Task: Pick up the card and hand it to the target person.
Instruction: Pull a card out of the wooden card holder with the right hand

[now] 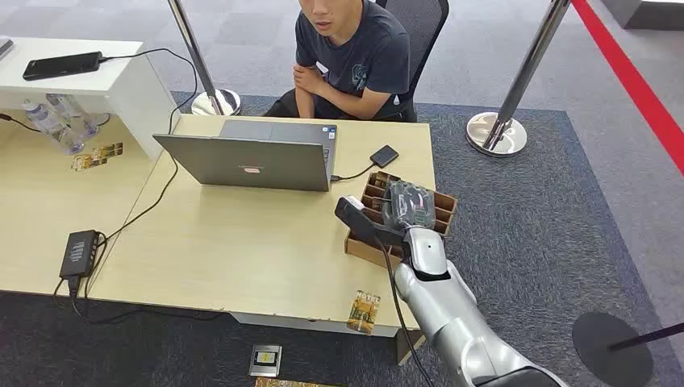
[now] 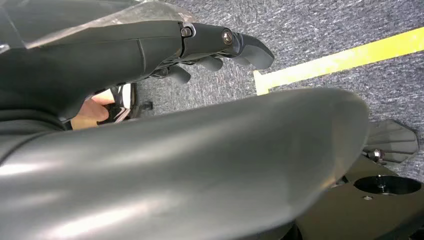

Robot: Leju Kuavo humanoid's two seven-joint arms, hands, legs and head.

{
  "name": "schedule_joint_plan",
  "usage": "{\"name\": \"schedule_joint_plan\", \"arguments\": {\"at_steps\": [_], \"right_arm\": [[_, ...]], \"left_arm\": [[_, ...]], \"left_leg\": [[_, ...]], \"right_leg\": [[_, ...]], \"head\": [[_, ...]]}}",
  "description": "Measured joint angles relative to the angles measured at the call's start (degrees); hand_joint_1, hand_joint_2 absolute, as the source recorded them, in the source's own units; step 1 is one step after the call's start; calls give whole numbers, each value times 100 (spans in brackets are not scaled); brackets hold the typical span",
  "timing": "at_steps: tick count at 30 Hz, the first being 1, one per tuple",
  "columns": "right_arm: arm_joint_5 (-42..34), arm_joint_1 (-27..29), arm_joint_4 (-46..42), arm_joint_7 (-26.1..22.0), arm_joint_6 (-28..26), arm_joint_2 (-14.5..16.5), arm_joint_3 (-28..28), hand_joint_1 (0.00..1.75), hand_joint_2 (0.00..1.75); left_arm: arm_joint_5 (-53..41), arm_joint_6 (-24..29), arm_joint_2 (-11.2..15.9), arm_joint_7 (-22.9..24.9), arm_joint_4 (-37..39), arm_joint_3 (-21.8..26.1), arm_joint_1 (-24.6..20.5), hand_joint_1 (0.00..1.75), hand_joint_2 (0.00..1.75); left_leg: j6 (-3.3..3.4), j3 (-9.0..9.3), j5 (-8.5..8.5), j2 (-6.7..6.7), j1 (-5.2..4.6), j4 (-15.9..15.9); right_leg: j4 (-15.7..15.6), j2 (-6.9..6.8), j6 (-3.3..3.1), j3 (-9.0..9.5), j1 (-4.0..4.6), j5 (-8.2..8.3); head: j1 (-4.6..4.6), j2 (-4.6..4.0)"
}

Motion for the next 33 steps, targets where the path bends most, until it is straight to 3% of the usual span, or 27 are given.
{"name": "schedule_joint_plan", "arguments": {"at_steps": [17, 26, 33], "right_arm": [[455, 494, -969, -102, 214, -34, -3, 175, 175], [482, 1288, -3479, -356, 775, -256, 131, 175, 175], [347, 1369, -4889, -360, 789, -449, 292, 175, 175]], "left_arm": [[60, 1, 0, 11, 0, 5, 1, 0, 0], [150, 48, -1, 9, 0, 77, 9, 0, 0], [123, 52, -2, 15, 0, 111, 5, 0, 0]], "left_leg": [[0, -3, 0, 0, 0, 0], [0, -9, -1, 0, 0, 0], [0, -8, 0, 0, 0, 0]], "right_leg": [[0, 0, 0, -2, 0, 0], [0, 0, 0, -9, 0, 0], [0, 0, 0, -8, 0, 0]], "head": [[0, 0], [0, 0], [1, 0]]}}
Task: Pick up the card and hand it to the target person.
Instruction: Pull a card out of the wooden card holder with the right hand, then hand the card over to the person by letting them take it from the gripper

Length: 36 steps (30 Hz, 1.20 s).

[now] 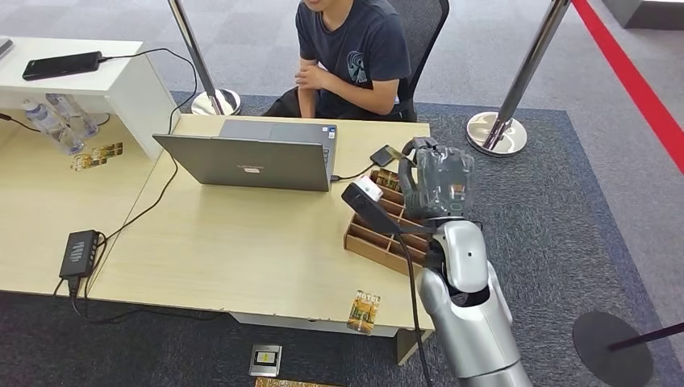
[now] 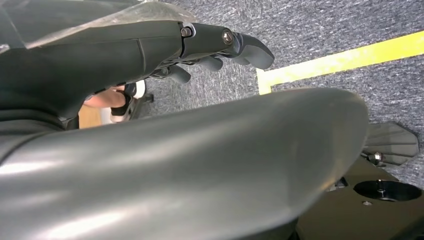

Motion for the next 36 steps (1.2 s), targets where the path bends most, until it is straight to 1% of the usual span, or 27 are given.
{"name": "schedule_joint_plan", "arguments": {"at_steps": [3, 5, 9, 13, 15, 20, 24, 25, 26, 28, 29, 30, 33, 36], "right_arm": [[-206, -158, -61, -65, -113, 1, 1, 175, 175], [-330, -360, 61, -126, -223, 24, -3, 175, 175], [-415, -848, 657, -216, -579, 118, -30, 175, 175], [-362, -1293, 1401, -290, -1075, 206, -140, 175, 175], [-293, -1518, 1782, -303, -1225, 254, -210, 175, 175], [-195, -1941, 2537, -324, -1334, 384, -342, 175, 175], [-109, -2082, 2888, -306, -1336, 456, -360, 175, 175], [-84, -2101, 2956, -292, -1337, 466, -361, 170, 175], [-61, -2119, 3022, -280, -1337, 474, -361, 140, 175], [-32, -2150, 3145, -265, -1346, 482, -365, 53, 175], [-28, -2160, 3195, -259, -1362, 484, -371, 14, 175], [-31, -2166, 3238, -250, -1385, 485, -379, 0, 175], [-102, -2143, 3295, -238, -1516, 485, -415, 0, 175], [-320, -1969, 3131, -368, -1734, 477, -475, 0, 175]], "left_arm": [[-40, -4, -2, 20, 0, 0, -6, 0, 0], [-89, -10, -2, 27, 0, 0, -10, 0, 0], [-204, -48, -5, 36, 0, -1, -35, 0, 0], [-314, -69, -10, 100, 0, -7, -81, 0, 0], [-348, -69, -12, 129, 0, -11, -110, 0, 0], [-372, -72, -15, 154, 0, -13, -136, 0, 0], [-363, -84, -17, 157, 0, -13, -134, 0, 0], [-361, -89, -17, 154, 0, -13, -133, 0, 0], [-358, -93, -17, 151, 0, -13, -132, 0, 0], [-353, -95, -19, 137, 0, -13, -131, 0, 0], [-346, -96, -20, 127, 0, -13, -130, 0, 0], [-337, -95, -21, 117, 0, -13, -130, 0, 0], [-308, -92, -25, 100, 0, -9, -126, 0, 0], [-285, -73, -32, 89, 0, -5, -115, 0, 0]], "left_leg": [[0, 0, 0, 0, 0, 0], [0, 1, 1, 0, 0, 0], [-1, 2, 2, 1, 0, 0], [-1, 1, 2, 0, 0, 0], [-1, 1, 2, 0, 0, 1], [-1, 1, 1, 0, 0, 1], [-1, 0, 1, 0, 0, 1], [-1, 0, 1, 0, 0, 1], [-1, 0, 1, 0, 0, 0], [-1, 0, 1, 0, 0, 0], [-1, 0, 1, 0, 0, 1], [-1, 0, 1, 0, 0, 1], [-1, 0, 1, 0, 0, 1], [-1, 0, 1, 0, 0, 1]], "right_leg": [[1, 0, 0, 1, 0, 0], [2, 0, -1, 1, 0, 1], [2, 0, -1, 1, 0, 1], [3, 0, -1, 1, 0, 1], [3, 0, -1, 1, 0, 1], [2, 0, -1, 0, 0, 1], [2, 0, -1, 0, 0, 1], [2, 0, -1, 0, 0, 1], [2, 0, -1, 0, 0, 1], [2, 0, -1, 0, 0, 1], [2, 0, -1, 0, 0, 1], [2, 0, -1, 0, 0, 1], [2, 0, -1, 0, 0, 1], [1, 0, -1, -1, 0, 0]], "head": [[-1, 0], [-1, 0], [-1, 0], [0, 0], [-1, 0], [-1, 0], [0, 0], [-1, 0], [0, 0], [0, 0], [-1, 0], [-1, 0], [-1, 0], [-1, 0]]}}
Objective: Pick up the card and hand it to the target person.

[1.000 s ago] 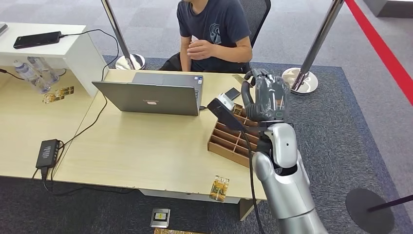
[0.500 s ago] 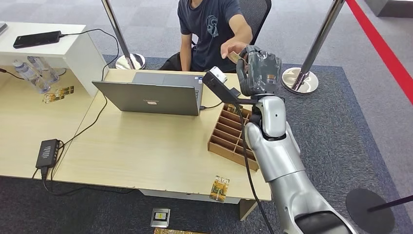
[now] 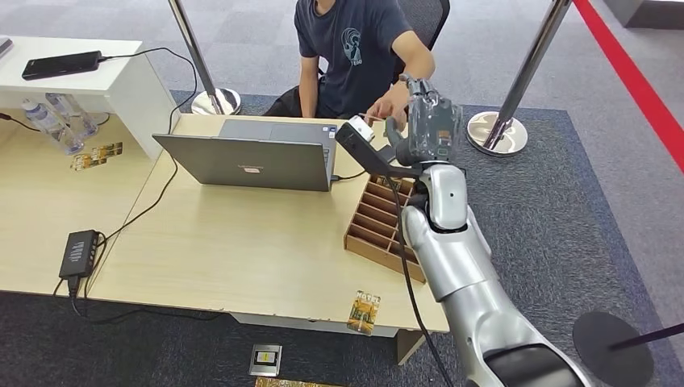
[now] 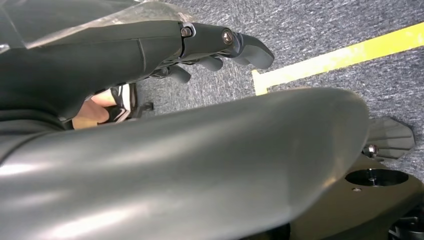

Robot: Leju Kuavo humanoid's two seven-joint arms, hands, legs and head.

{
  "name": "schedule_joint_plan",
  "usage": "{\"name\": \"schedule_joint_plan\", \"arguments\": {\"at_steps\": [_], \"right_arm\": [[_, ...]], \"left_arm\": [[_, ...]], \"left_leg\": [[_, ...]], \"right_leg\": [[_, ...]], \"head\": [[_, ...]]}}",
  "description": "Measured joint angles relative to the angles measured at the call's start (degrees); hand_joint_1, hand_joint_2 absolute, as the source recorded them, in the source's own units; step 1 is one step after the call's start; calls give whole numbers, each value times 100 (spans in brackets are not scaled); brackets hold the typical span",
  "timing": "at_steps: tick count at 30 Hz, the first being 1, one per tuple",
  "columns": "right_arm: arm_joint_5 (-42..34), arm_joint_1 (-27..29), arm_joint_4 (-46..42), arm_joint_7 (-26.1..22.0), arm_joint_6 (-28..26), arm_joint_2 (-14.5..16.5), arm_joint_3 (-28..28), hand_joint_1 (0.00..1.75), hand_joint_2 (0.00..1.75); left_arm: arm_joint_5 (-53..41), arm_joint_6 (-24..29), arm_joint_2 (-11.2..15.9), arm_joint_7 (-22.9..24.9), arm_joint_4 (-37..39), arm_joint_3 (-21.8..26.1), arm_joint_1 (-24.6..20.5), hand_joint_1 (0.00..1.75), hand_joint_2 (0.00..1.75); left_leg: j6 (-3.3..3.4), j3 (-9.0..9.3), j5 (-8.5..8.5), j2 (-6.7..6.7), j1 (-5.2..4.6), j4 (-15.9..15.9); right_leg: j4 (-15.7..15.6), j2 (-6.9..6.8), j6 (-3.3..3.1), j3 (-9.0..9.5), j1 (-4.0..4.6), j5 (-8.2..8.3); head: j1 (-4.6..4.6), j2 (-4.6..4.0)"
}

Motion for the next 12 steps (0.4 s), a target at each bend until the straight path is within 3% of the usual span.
{"name": "schedule_joint_plan", "arguments": {"at_steps": [8, 12], "right_arm": [[-340, 1379, -1881, -507, -180, -115, -319, 0, 175], [-544, 2211, -3052, -1171, -187, -47, -645, 0, 175]], "left_arm": [[85, 63, -10, -62, 0, 60, 85, 0, 0], [114, 100, -12, -56, 0, 111, 105, 0, 0]], "left_leg": [[3, -6, -6, -1, 0, 0], [3, -8, -8, -4, 0, 0]], "right_leg": [[-4, 0, -1, -7, 0, -5], [-6, -1, 1, -8, 0, -10]], "head": [[1, 0], [0, 0]]}}
